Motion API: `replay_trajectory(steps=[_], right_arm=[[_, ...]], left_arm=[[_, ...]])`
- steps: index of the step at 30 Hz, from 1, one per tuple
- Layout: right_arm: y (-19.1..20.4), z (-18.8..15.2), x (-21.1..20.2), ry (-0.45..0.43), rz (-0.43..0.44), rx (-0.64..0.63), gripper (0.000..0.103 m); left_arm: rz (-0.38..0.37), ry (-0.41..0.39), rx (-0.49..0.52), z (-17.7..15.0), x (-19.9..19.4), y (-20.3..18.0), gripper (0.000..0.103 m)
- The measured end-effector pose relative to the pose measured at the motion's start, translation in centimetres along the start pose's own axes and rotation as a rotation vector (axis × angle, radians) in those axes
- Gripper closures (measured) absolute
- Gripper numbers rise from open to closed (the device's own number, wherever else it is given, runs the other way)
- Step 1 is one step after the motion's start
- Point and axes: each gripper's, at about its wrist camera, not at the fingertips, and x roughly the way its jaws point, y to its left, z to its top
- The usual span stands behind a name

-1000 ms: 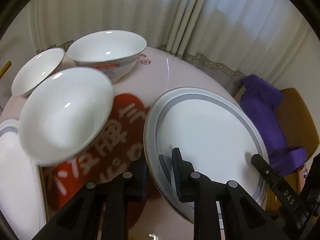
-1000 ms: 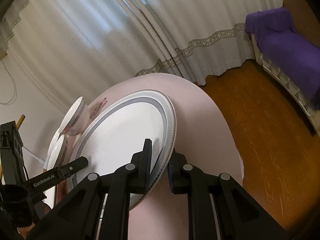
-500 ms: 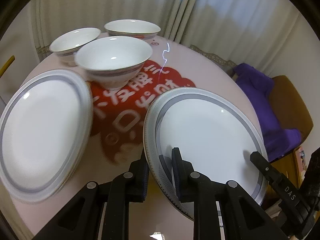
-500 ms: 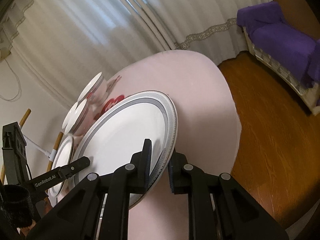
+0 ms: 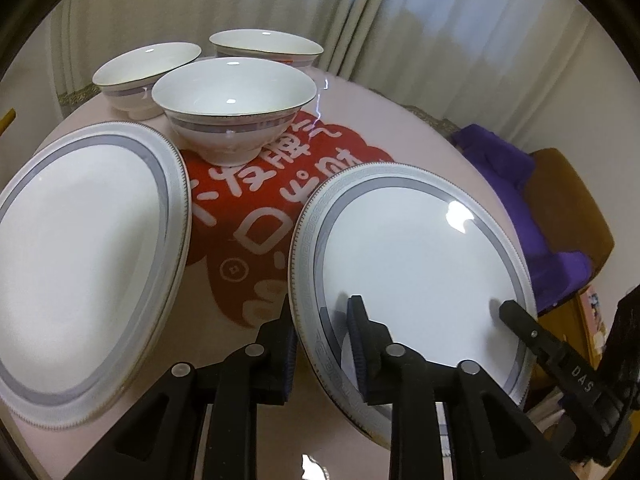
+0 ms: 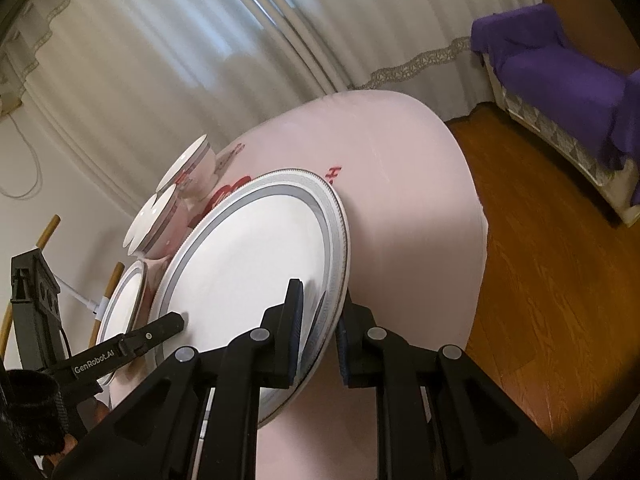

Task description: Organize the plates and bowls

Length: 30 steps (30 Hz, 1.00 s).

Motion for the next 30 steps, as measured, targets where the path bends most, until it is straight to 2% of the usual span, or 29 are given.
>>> replay_trajectory(steps=[4, 8, 14, 24, 30], right_arm=[[-0.2, 0.1, 0.2, -0.015, 0.007, 0.005, 0.085], [-0.2, 0.0, 0.4, -0.018, 0.008, -0.005, 0.089], [-0.3, -0.2, 0.1, -0.020, 0.041, -0.040, 0.090], [1.3, -0.9, -1.8, -0.028, 0.052, -0.052, 0.089], [3.7, -1.4, -3.7, -0.051, 0.065, -0.066, 0.089]], left_arm=[[0.001, -0.018, 0.023, 0.1, 0.2, -0.2, 0.078], [0.026, -0.045, 0.070, -0.2, 0.7, -0.8, 0.076], [0.025, -0.048, 0.076, -0.5, 0.5, -0.9, 0.080], [0.006, -0.083, 0.102, -0.9, -3.0, -0.2, 0.084], [-0.013, -0.124, 0.097, -1.6, -6.2, 1.2, 0.085]])
